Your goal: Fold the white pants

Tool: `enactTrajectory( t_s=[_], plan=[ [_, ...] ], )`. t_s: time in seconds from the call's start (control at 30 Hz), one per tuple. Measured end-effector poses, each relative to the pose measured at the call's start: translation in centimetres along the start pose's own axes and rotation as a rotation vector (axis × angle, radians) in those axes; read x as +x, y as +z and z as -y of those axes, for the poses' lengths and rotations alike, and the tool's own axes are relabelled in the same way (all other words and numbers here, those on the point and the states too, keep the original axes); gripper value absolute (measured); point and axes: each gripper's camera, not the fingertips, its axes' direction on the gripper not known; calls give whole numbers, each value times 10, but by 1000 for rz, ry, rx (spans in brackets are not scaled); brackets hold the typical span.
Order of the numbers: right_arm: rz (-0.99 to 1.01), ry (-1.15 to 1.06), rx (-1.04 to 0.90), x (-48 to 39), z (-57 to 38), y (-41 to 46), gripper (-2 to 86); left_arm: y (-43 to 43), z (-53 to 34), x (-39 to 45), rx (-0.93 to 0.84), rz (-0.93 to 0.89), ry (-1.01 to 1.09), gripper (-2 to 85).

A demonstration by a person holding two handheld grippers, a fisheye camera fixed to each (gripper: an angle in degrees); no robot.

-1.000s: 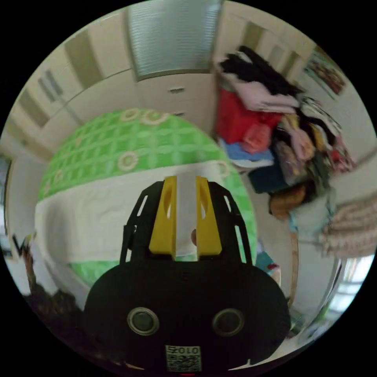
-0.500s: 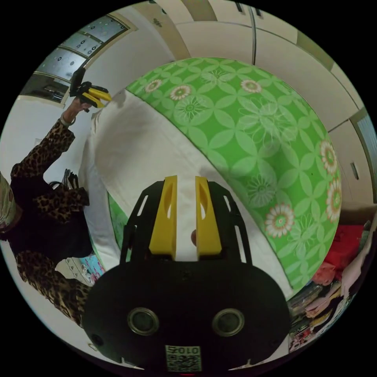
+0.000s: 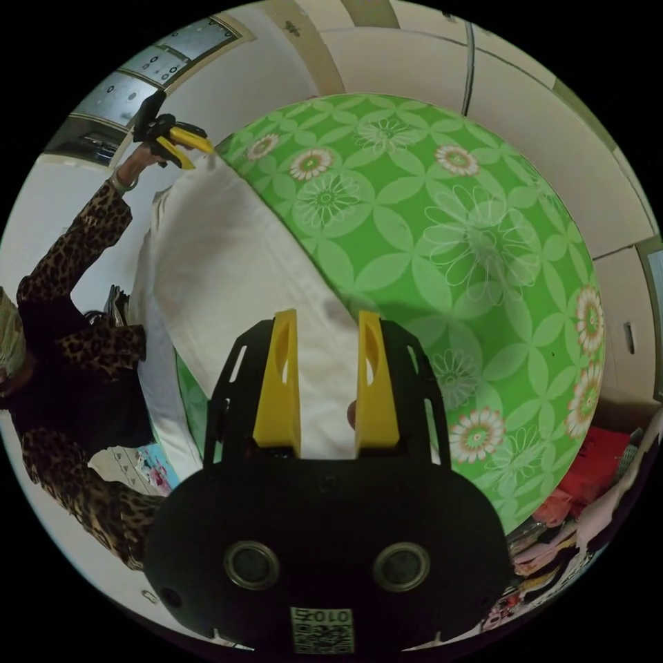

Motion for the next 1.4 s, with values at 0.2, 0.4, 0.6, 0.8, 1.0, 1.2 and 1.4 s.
enactTrajectory(
  t_s=[0.2,0.4,0.6,0.8,1.0,1.2,1.4],
  plan=[
    [18,-3,37,20,-24,17,117,13,11,-1,-67,77,37,100],
    [55,-72,145,33,-59,22,113,7,13,-12,-28,18,47,86],
    [166,-152,196,46,-76,10,131,7,22,-14,-69,-11,71,60],
    [178,-212,84,44,-66,-10,114,6,26,-12,-124,-77,114,42],
    [97,-197,22,39,-54,-34,47,18,29,-12,-146,-73,89,24],
    [122,-101,71,34,-63,-86,24,13,23,10,-115,55,60,7],
    [62,-92,132,-18,-90,-163,20,-4,9,39,-55,135,54,2]
  ],
)
